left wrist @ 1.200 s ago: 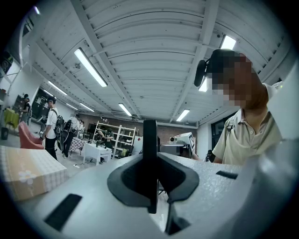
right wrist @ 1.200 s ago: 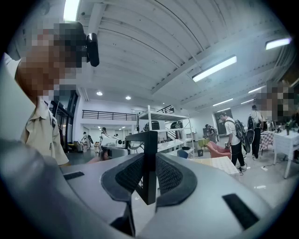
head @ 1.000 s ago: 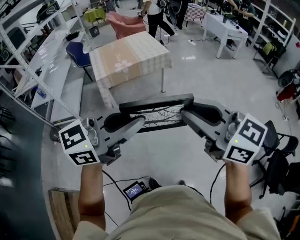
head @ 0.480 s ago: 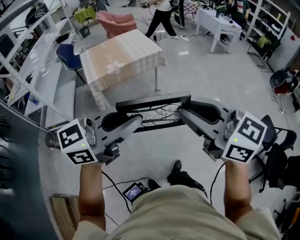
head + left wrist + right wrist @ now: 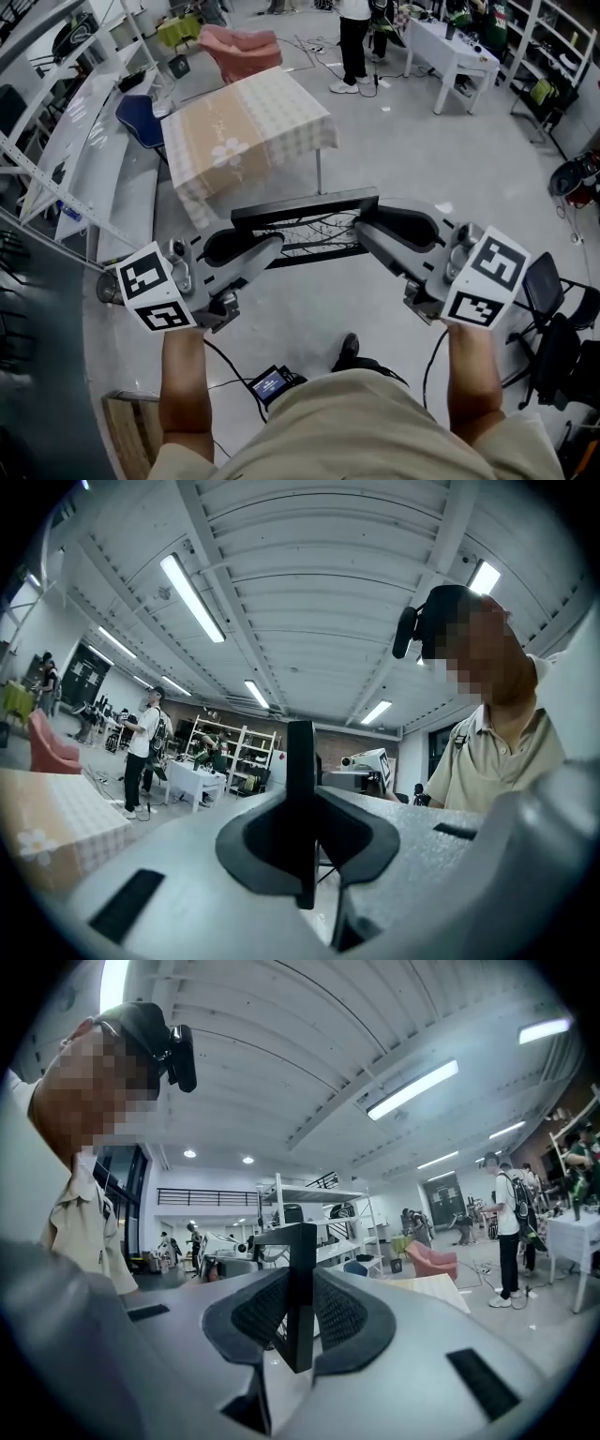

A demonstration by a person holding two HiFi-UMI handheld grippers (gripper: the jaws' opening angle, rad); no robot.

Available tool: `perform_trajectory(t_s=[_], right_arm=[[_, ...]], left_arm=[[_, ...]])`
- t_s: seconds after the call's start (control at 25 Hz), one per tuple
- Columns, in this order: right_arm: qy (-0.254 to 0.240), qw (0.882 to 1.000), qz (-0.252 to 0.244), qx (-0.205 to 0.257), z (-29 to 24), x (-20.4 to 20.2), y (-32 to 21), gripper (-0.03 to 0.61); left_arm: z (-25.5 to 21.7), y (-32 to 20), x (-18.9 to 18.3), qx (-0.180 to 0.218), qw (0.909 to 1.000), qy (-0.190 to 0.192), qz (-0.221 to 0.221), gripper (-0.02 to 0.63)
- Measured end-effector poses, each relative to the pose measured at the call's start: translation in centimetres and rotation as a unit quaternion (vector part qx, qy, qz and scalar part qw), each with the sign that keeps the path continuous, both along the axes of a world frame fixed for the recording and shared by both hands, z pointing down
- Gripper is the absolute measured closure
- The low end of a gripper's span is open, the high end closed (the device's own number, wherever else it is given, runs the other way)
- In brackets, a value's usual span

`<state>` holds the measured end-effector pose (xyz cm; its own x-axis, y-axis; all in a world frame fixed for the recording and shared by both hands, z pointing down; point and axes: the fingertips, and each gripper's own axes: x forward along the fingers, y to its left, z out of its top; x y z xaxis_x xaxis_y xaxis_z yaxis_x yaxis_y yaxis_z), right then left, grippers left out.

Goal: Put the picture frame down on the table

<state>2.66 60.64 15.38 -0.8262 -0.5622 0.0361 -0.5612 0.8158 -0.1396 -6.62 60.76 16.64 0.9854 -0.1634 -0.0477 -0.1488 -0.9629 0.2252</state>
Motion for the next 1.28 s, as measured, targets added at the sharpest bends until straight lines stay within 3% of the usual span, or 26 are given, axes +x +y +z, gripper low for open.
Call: perform_trajectory(t_s=[0.24,0.56,0.92,1.28], right_arm=[[0.005,1.000,-0.018,0.002,0.1,4.0,-5.2,0.508],[-0.006,1.000,-0.026,-0.009,0.2,6.2,-11.8,0.508],[0.001,0.999,-0.011,-0.030,3.6,4.9,-17.4,0.508],[0.006,1.000,0.026,-0.017,1.7,-0.4,-27.5,0.508]], left_arm=[[0.4,-5.1,4.1,-0.014,0.9998,0.006,-0.012,0.574],[0.2,-11.2,6.3,-0.018,0.9996,-0.010,-0.021,0.574],[3.9,-17.1,5.0,-0.046,0.9989,0.000,-0.004,0.574],[2.0,-27.5,-0.3,-0.027,0.9993,0.006,0.025,0.574]])
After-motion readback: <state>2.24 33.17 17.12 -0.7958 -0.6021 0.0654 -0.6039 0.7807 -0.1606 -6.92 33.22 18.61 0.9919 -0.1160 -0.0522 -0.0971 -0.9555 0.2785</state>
